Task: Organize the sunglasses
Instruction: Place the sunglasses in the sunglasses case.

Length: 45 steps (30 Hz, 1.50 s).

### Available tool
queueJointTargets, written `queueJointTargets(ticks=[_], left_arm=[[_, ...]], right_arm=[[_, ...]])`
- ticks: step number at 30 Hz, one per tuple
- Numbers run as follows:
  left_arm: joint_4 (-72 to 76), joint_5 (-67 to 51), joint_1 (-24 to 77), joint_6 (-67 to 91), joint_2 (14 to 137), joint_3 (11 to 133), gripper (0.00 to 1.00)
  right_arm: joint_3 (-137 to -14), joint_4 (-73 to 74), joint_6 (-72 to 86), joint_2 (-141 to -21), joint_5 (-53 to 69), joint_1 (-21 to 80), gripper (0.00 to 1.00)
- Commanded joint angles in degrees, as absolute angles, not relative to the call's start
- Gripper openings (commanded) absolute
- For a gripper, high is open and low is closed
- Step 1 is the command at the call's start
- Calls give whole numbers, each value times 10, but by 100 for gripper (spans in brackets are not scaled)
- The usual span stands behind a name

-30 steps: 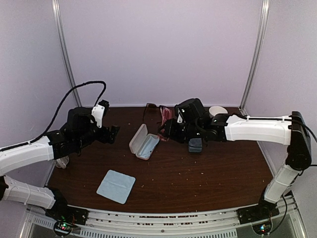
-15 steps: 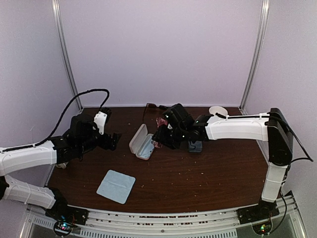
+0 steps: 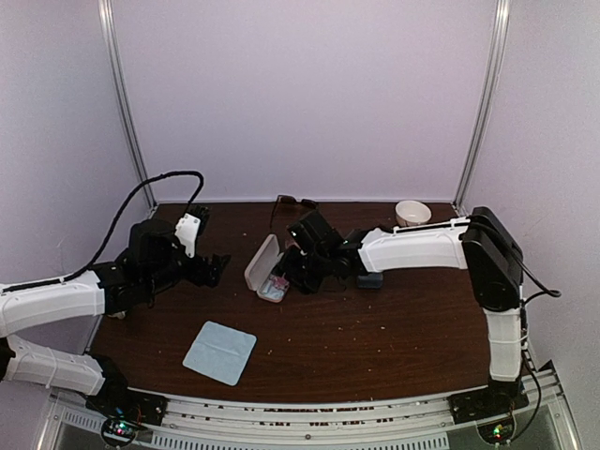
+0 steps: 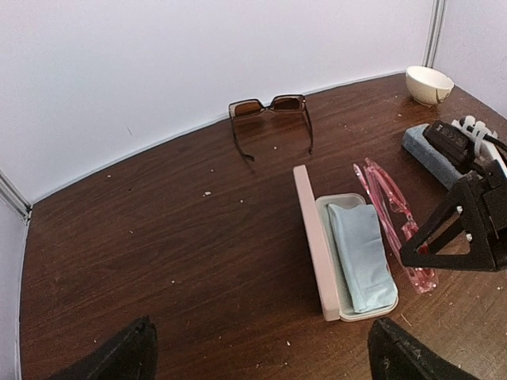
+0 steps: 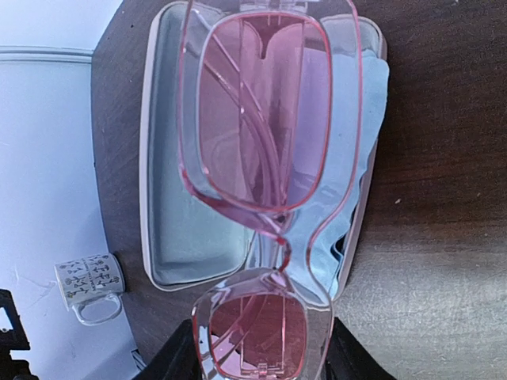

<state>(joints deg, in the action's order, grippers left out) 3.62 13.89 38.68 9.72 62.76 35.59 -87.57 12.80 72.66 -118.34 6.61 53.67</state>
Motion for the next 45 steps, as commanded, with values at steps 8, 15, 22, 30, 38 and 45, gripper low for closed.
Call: queueJointTargets(ticks=[8, 15, 22, 30, 38, 45], left_arm=[[67, 126, 382, 96, 612, 349, 95], [67, 124, 383, 96, 609, 347, 95], [66, 121, 383, 96, 607, 347, 95], [68, 118, 383, 96, 610, 345, 95], [69, 116, 383, 96, 612, 345, 95], [71, 115, 383, 96, 615, 345, 95]], right_arm=[[-916, 112, 796, -1234, 58, 542, 34], [-930, 123, 803, -1250, 48, 542, 35], [-936, 120, 807, -1263, 50, 542, 40], [-946, 121, 808, -1275, 45, 541, 43], [-949, 115, 814, -1281, 45, 536, 49], [-954, 107, 819, -1292, 51, 535, 53]])
